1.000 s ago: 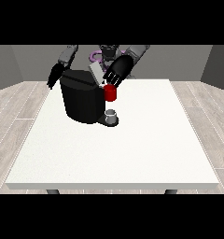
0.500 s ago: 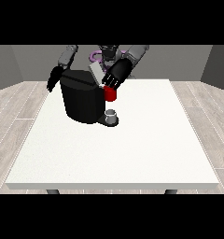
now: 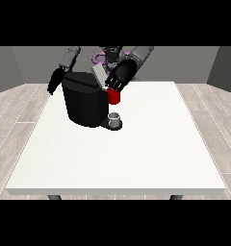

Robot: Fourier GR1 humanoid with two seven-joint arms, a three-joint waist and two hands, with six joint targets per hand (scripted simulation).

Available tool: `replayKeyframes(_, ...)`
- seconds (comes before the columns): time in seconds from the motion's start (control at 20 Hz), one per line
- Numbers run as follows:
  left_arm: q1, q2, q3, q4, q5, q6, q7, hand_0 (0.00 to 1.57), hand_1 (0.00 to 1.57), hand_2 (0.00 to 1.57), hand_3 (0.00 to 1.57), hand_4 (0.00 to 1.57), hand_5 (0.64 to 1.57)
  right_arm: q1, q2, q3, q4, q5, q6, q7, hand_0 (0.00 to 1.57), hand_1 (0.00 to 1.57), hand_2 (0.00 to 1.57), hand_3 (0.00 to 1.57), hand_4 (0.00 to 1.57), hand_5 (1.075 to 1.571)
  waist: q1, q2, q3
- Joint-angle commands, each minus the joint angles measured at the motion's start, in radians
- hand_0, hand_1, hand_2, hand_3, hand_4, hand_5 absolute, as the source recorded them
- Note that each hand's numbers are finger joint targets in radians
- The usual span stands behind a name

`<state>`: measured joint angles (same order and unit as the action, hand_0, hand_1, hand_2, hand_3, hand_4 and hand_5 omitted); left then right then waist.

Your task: Insert the coffee pod into the coffee machine and close the lid

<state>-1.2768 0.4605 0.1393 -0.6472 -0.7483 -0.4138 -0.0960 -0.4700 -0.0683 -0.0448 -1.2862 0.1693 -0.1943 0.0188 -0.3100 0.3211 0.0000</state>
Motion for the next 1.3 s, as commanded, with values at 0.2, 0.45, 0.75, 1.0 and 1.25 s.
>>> replayKeyframes(0.2, 0.004, -0.075, -0.029, -0.024, -0.03, 0.069, 0.037, 1.24, 1.24, 1.26, 1.2, 0.29, 1.571, -0.007, -0.05, -0.039, 0.059, -0.028, 0.048, 0.008, 0.0, 0.0, 0.0, 0.0, 0.0, 1.571, 0.02, -0.033, 0.0006)
replayKeyframes(0.45, 0.009, 0.012, -0.063, 0.012, -0.094, 0.089, -0.045, 1.21, 1.21, 1.22, 1.1, 0.0, 1.571, -0.035, 0.0, 0.002, -0.02, 0.003, -0.004, 0.057, 0.0, 0.0, 0.0, 0.0, 0.0, 1.571, -0.017, 0.013, 0.0)
replayKeyframes(0.75, 0.012, 0.023, -0.063, 0.018, -0.105, 0.087, -0.062, 1.14, 1.14, 1.15, 1.0, 0.0, 1.571, -0.005, -0.028, -0.012, -0.002, -0.001, 0.016, -0.007, 0.0, 0.0, 0.0, 0.0, 0.0, 1.571, -0.003, 0.02, 0.0004)
replayKeyframes(1.0, 0.012, 0.029, -0.03, 0.032, -0.089, 0.123, -0.086, 1.11, 1.11, 1.12, 0.97, 0.0, 1.571, 0.004, -0.036, -0.017, -0.022, -0.021, 0.04, 0.025, 0.0, 0.0, 0.0, 0.0, 0.0, 1.571, -0.026, 0.024, 0.0002)
replayKeyframes(1.25, -0.021, 0.036, -0.01, 0.038, -0.092, 0.176, -0.097, 1.23, 1.23, 1.2, 0.95, 0.0, 1.571, -0.01, 0.015, 0.033, -0.056, 0.024, -0.011, 0.043, 0.0, 0.0, 0.0, 0.0, 0.0, 1.571, -0.053, 0.047, -0.0001)
